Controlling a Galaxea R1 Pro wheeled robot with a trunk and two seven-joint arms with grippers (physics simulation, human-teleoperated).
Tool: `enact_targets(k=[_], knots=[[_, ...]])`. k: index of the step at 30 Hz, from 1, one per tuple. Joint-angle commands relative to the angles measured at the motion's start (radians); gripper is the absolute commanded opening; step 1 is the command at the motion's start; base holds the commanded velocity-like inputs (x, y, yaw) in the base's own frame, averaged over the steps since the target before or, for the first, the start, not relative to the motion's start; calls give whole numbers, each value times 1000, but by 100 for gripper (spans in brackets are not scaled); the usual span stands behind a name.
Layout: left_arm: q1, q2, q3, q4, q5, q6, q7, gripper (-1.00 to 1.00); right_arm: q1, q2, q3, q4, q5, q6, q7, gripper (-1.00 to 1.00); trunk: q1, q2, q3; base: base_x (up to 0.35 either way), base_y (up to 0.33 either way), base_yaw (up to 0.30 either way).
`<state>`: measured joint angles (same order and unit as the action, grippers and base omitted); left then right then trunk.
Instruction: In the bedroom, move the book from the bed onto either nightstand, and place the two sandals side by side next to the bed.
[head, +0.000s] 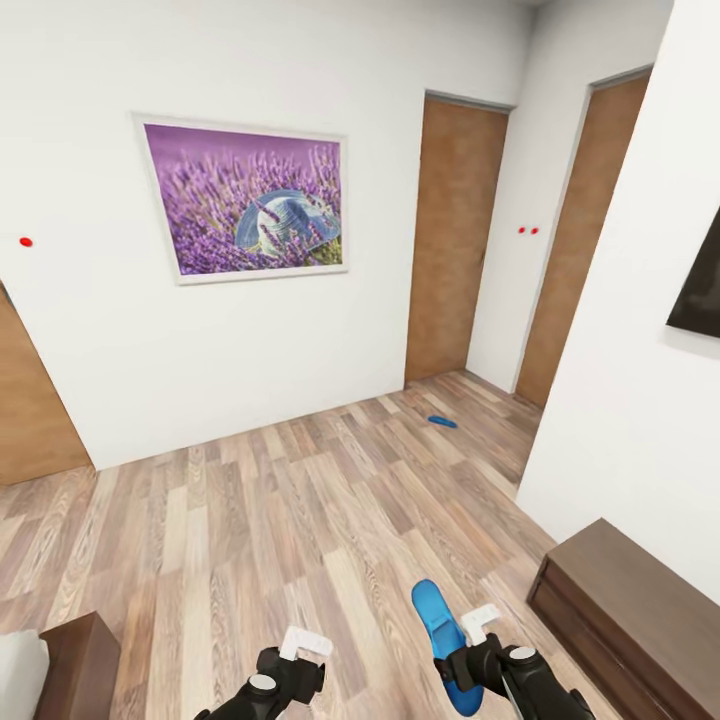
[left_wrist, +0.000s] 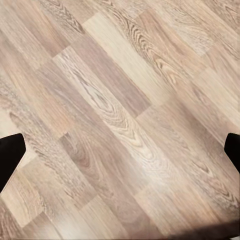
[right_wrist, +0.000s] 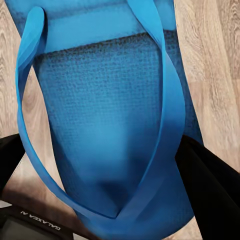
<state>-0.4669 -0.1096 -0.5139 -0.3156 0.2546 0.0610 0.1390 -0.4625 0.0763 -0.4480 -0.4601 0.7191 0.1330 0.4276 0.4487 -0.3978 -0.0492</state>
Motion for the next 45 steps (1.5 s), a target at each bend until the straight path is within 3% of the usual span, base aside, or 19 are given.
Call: enact_targets(k=[1, 45], knots=[[-1, 1, -9, -2, 9, 5, 7, 100, -1, 1, -9, -3, 5, 5, 9, -100, 1, -2, -2, 347, 112, 120], [-1, 1, -9, -2, 6, -12, 7, 100, -1, -1, -9, -2, 7, 2, 11, -100, 1, -2, -3, 349, 90, 9]])
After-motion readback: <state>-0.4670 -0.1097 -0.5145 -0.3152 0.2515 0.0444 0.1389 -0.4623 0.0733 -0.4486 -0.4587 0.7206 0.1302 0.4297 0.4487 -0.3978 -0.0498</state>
